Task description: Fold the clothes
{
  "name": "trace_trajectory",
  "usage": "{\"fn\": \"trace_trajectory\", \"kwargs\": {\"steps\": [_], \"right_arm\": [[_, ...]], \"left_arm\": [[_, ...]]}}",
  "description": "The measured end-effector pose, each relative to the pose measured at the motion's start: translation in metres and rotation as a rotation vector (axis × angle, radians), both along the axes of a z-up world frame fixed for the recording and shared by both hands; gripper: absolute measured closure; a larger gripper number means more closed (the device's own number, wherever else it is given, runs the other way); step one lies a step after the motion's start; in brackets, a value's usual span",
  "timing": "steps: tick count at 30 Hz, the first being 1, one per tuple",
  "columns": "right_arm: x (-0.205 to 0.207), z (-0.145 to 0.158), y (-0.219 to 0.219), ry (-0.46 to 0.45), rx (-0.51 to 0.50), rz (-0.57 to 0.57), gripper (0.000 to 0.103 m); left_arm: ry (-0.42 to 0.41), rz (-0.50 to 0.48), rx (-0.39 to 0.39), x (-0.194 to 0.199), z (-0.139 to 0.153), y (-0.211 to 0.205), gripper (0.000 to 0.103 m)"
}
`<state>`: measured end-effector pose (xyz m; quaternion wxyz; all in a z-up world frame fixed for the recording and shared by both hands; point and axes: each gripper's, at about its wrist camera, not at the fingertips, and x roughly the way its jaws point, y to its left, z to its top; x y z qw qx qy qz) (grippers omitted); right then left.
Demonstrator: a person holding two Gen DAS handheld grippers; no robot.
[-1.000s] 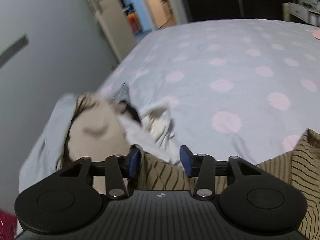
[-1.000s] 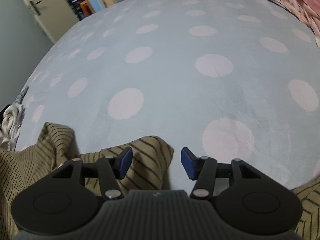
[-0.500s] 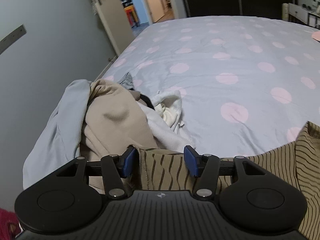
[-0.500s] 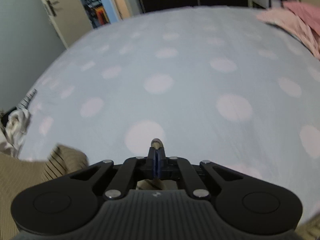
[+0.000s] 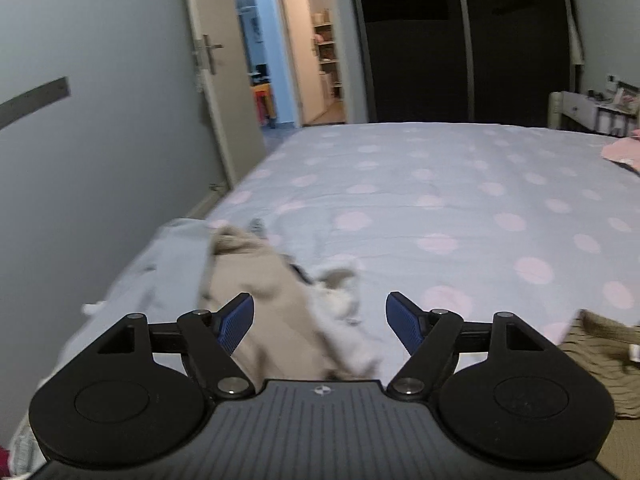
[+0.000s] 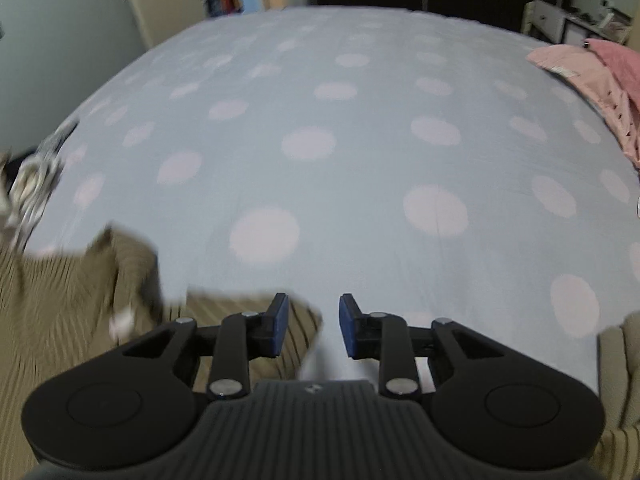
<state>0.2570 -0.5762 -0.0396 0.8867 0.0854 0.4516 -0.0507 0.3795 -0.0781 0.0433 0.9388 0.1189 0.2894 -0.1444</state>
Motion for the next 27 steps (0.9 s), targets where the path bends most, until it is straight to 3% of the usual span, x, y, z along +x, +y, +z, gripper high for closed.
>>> {"fn": "trace_trajectory", "kwargs": {"steps": [6,10,13,15,17,24,27], "right_arm": [[-0.026,-0.02,0.009,0.058,-0.006,0.104,0.072],[-0.03,-0.036,0.019,0.06,-0.013,0.132,0.056],[-0.028,-0.05,0.026,0.089,-0.013,0.156,0.056],[-0.031,-0.058,0.03,0.106,-0.019,0.184,0.064],[-0.033,-0.066,0.036,0.127,-0.06,0.211,0.1],[-0.034,-0.057,0.03,0.064,-0.071,0.201,0.101],[-0.033,-0.048,0.019,0.043,-0.01,0.187,0.092]], "left_arm": [[0.117,-0.177,-0.003,-0.027,-0.023,-0.06,0.032],[0.199,-0.276,-0.021,-0.044,-0.049,-0.101,0.032],[0.273,-0.343,-0.063,-0.052,-0.069,-0.131,0.032],[0.325,-0.383,-0.093,-0.058,-0.083,-0.151,0.039],[0.377,-0.433,-0.101,-0.062,-0.098,-0.176,0.047],[0.501,-0.54,-0.095,-0.072,-0.144,-0.261,0.064],[0.521,-0.548,-0.094,-0.073,-0.154,-0.28,0.066]]}}
